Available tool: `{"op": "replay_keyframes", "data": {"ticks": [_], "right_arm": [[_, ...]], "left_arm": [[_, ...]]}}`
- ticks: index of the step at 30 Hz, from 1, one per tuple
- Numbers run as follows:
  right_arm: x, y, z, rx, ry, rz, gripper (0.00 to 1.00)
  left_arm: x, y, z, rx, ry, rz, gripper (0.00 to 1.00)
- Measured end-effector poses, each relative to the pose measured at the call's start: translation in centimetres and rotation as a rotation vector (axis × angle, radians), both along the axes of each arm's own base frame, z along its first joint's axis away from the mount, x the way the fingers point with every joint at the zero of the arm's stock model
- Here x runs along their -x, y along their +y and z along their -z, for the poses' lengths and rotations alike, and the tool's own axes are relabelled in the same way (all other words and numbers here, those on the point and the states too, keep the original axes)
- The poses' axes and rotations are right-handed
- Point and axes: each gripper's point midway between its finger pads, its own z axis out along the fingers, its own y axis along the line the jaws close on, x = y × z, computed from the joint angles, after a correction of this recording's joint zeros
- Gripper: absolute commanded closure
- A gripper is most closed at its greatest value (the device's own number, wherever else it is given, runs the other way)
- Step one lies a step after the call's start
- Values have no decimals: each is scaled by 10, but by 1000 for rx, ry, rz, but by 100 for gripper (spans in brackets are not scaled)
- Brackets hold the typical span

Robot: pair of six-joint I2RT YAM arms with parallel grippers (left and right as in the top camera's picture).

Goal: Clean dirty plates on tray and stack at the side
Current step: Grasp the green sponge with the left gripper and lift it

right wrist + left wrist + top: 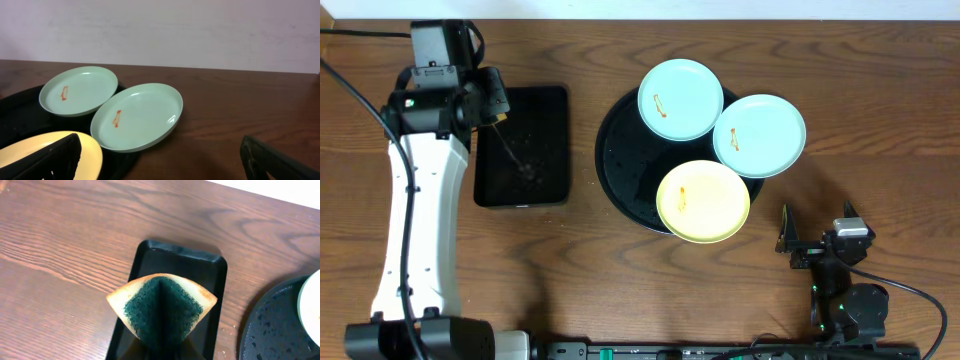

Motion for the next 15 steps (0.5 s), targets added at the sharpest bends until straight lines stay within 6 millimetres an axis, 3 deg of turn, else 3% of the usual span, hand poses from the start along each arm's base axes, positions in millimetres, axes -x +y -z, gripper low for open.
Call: {"op": "replay_keyframes", "data": {"ticks": [6,15], "right_arm": [[0,0,0,0,0,0,1],[0,0,-2,-1,-9,0,1]], "left_arm": [[2,2,6,-9,14,-8,92],[6,1,38,-1,63,-4,93]]}}
